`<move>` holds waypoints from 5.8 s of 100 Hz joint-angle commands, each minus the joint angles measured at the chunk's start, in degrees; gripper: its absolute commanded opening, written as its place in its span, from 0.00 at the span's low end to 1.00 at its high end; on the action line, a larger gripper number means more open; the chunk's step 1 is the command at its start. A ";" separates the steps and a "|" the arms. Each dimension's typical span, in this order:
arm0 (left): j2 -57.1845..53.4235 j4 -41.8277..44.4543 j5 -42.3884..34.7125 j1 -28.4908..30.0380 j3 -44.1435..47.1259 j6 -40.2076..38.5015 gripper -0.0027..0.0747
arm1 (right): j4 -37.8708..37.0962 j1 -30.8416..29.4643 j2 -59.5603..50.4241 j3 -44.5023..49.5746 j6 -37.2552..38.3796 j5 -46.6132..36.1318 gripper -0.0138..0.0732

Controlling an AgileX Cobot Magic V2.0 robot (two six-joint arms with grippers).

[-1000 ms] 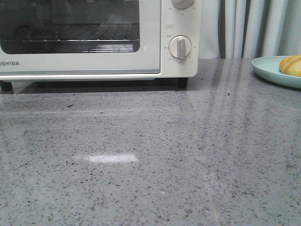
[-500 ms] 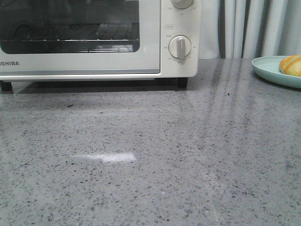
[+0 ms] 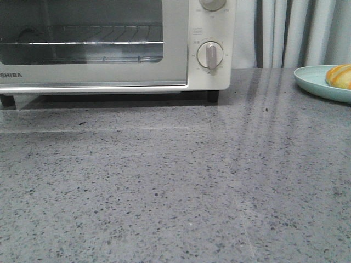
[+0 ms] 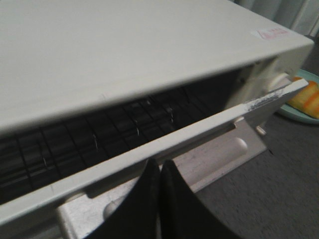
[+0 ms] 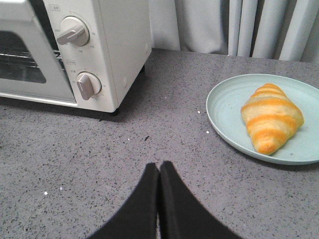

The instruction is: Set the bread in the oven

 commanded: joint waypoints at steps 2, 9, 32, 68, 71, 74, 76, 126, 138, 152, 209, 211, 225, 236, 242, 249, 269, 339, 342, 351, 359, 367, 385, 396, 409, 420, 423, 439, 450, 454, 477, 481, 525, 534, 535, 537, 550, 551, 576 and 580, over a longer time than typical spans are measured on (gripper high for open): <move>-3.69 1.03 1.90 -1.01 4.61 -0.63 0.01 | -0.01 0.14 0.67 -2.06 -0.32 -5.50 0.08; -6.97 1.30 2.18 -1.41 8.72 -0.63 0.01 | -0.01 0.14 0.67 -2.06 -0.32 -6.51 0.08; -13.95 2.22 4.04 -1.51 19.95 -0.63 0.01 | 0.20 0.14 0.67 -2.06 -0.32 -11.89 0.08; -15.96 3.13 6.14 -1.51 23.71 -0.63 0.01 | 0.52 0.14 4.20 -3.51 0.05 -10.79 0.08; -16.77 2.70 6.87 -1.51 23.71 -0.63 0.01 | 0.52 0.14 5.39 -5.16 0.45 -8.92 0.08; -17.77 2.30 7.58 -1.51 23.71 -0.63 0.01 | 0.52 -0.09 6.86 -6.93 0.72 -6.15 0.08; -18.61 2.03 8.07 -1.51 23.71 -0.63 0.01 | 0.52 -0.34 8.12 -8.44 0.81 -4.57 0.08; -41.77 1.26 12.68 -1.39 23.71 -3.54 0.01 | -5.46 -13.69 44.77 -41.04 4.07 11.43 0.50; -44.13 1.26 13.86 -1.39 23.71 -3.58 0.01 | -5.36 -16.15 52.87 -41.04 5.90 11.46 0.50; -44.54 1.88 15.16 -1.39 23.71 -3.58 0.01 | -5.72 -16.89 59.40 -41.04 5.90 10.48 0.50; -44.54 2.02 12.80 -1.39 23.71 -3.58 0.01 | -5.72 -16.88 71.47 -41.04 8.34 10.57 0.09; -44.54 2.02 12.80 -1.39 23.71 -3.58 0.01 | -5.72 -16.88 71.32 -41.04 8.34 10.28 0.09; -44.54 2.02 12.80 -1.39 23.71 -3.58 0.01 | -5.45 -16.64 66.67 -41.04 8.23 5.16 0.09; -44.54 2.02 12.61 -1.39 23.71 -3.58 0.01 | -6.14 -13.50 58.08 -41.04 6.57 -2.60 0.09; -44.54 2.02 11.89 -1.39 23.71 -3.58 0.01 | -6.49 -10.47 52.21 -41.16 4.90 -7.83 0.09; -44.54 2.02 10.82 -1.39 23.71 -3.58 0.01 | -7.95 -5.80 46.04 -41.16 4.56 -13.54 0.09; -44.54 1.45 10.51 -1.39 23.71 -3.58 0.01 | -13.90 14.14 37.02 -41.16 4.56 -20.52 0.09; -44.54 -4.12 13.34 -1.39 23.71 -3.58 0.01 | -23.41 33.56 61.55 -43.69 4.81 -12.02 0.09; -44.54 -4.18 13.37 -1.39 23.71 -3.58 0.01 | -23.41 32.87 62.65 -44.65 4.81 -11.62 0.09; -44.54 -5.65 13.48 -1.39 23.71 -3.58 0.01 | -22.90 31.93 64.77 -47.52 4.83 -11.21 0.09; -44.54 -6.12 13.38 -1.39 23.71 -3.58 0.01 | -22.64 31.73 66.22 -49.84 4.93 -11.07 0.09; -44.54 -6.12 13.38 -1.39 23.71 -3.58 0.01 | -22.54 31.73 67.82 -52.07 4.93 -10.48 0.09; -44.54 -6.12 13.38 -1.39 23.71 -3.58 0.01 | -22.49 31.61 70.95 -54.69 6.71 -9.81 0.09; -44.54 -6.12 13.38 -1.39 23.71 -3.58 0.01 | -22.49 31.35 72.53 -55.63 9.91 -9.47 0.16; -44.54 -6.12 13.38 -1.39 23.71 -3.58 0.01 | -22.49 30.82 73.45 -55.77 11.54 -9.86 0.48; -44.54 -6.12 13.38 -1.39 23.71 -3.58 0.01 | -22.49 30.41 73.66 -55.77 13.81 -9.58 0.78; -44.54 -6.12 13.38 -1.39 23.71 -3.58 0.01 | -22.49 30.41 73.66 -55.77 13.81 -9.48 0.82; -44.54 -6.12 13.27 -1.39 23.71 -3.58 0.01 | -22.49 30.52 72.66 -55.77 13.81 -8.27 0.81; -44.54 -6.12 12.61 -1.39 23.71 -3.58 0.01 | -22.39 31.47 70.40 -55.77 13.81 -5.95 0.75; -44.54 -6.12 12.37 -1.39 23.71 -3.58 0.01 | -22.39 31.99 69.42 -55.77 13.81 -5.15 0.72; -44.93 -6.12 5.37 -1.39 23.71 -3.58 0.01 | -23.68 37.62 61.70 -54.09 13.70 -0.99 0.31; -45.58 -6.12 3.34 -1.39 23.71 -3.58 0.01 | -25.02 39.12 59.52 -53.06 13.70 -1.35 0.19; -61.50 10.56 -1.80 -1.39 23.83 -3.67 0.01 | -34.68 43.28 17.45 -22.80 13.84 3.47 0.08; -61.50 10.31 -4.52 -1.39 24.43 -3.67 0.01 | -34.58 42.52 7.16 -15.64 16.17 8.73 0.08; -61.50 10.33 -5.11 -1.39 24.68 -3.67 0.01 | -34.71 42.40 6.43 -15.21 16.41 9.20 0.08; -61.50 10.05 -5.99 -1.39 25.00 -3.67 0.01 | -35.03 42.26 4.29 -13.91 16.90 9.50 0.08; -61.50 8.71 -10.33 -1.39 27.38 -3.67 0.01 | -39.94 41.58 -6.46 -8.12 22.66 10.65 0.08; -61.50 8.69 -10.76 -1.39 27.66 -3.67 0.01 | -40.52 41.48 -7.28 -7.75 23.32 11.54 0.08; -61.50 6.71 -11.37 -1.39 30.96 -3.67 0.01 | -47.24 41.48 -12.71 -6.88 26.57 17.02 0.08; -61.50 6.40 -11.12 -1.39 31.22 -3.67 0.01 | -47.37 41.48 -12.71 -6.88 26.57 16.71 0.08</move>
